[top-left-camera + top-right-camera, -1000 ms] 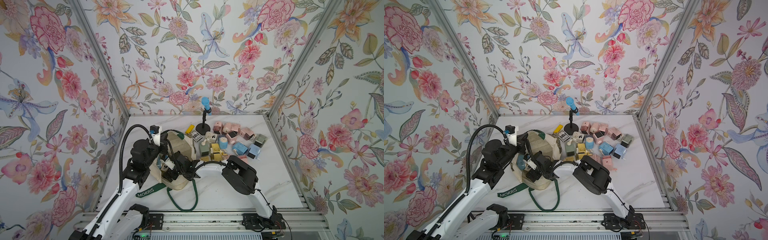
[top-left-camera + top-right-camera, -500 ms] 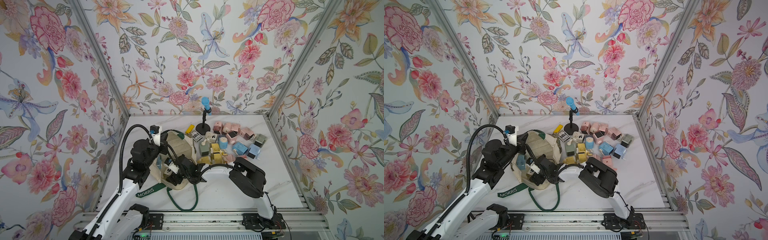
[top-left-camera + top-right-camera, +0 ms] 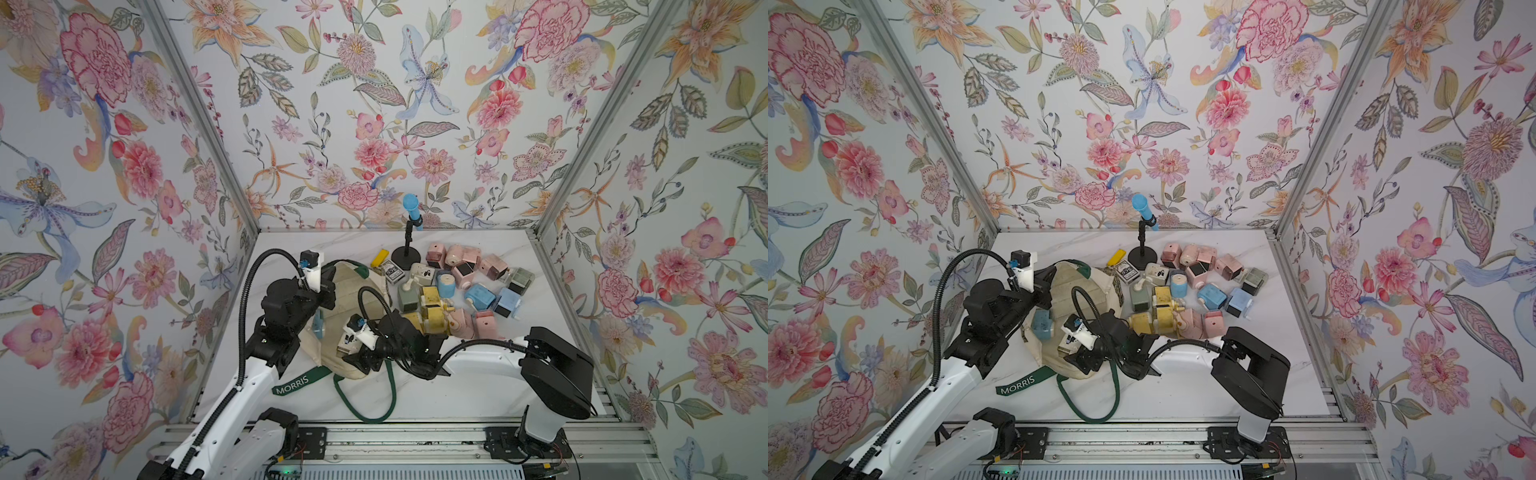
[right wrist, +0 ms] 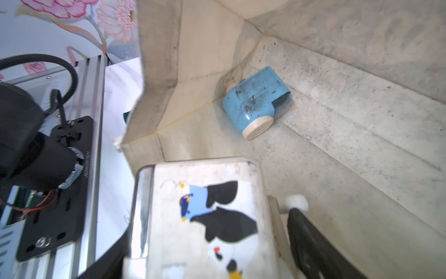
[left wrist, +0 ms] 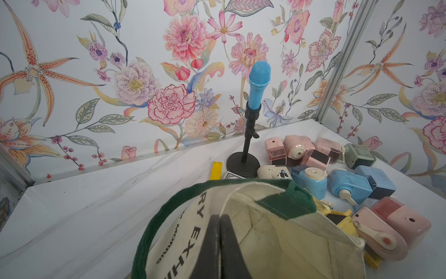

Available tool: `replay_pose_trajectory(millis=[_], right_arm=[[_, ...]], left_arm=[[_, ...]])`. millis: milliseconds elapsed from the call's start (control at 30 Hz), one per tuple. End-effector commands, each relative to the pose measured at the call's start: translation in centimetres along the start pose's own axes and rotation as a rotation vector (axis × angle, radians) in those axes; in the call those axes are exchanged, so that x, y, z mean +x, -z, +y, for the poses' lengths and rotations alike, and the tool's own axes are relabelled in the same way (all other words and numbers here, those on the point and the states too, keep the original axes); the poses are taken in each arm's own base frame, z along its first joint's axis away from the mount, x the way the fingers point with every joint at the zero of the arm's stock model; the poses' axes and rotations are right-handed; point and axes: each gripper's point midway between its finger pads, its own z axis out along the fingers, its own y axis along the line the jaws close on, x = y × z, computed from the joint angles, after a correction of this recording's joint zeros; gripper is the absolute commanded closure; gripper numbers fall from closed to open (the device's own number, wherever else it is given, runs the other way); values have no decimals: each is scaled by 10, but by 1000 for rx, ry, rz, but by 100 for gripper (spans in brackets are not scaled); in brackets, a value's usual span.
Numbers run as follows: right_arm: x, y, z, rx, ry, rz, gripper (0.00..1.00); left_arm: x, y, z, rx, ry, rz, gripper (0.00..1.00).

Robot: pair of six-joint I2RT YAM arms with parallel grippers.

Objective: Take out the pencil sharpeners from the tote bags
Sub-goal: Pick up the pencil sharpener from the canvas bag.

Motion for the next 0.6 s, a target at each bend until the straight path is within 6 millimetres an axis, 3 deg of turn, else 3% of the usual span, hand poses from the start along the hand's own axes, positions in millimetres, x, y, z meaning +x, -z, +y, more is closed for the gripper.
replay_pose_trajectory(millis=[0, 133, 300, 467, 567], right_arm=[[-31, 32, 6, 11, 51, -131, 27], [-38, 76, -12, 129, 40, -183, 27], [-21, 141, -82, 415, -134, -222, 29], [29, 224, -158, 756, -371, -280, 28], [76, 275, -197, 990, -540, -279, 28]], left_arm=[[-11, 2, -5, 13, -7, -46, 100], [-11, 2, -4, 13, -7, -47, 100], [-12, 2, -5, 13, -7, -48, 100], [-13, 3, -5, 15, -5, -52, 100], [-13, 3, -5, 16, -5, -52, 100]])
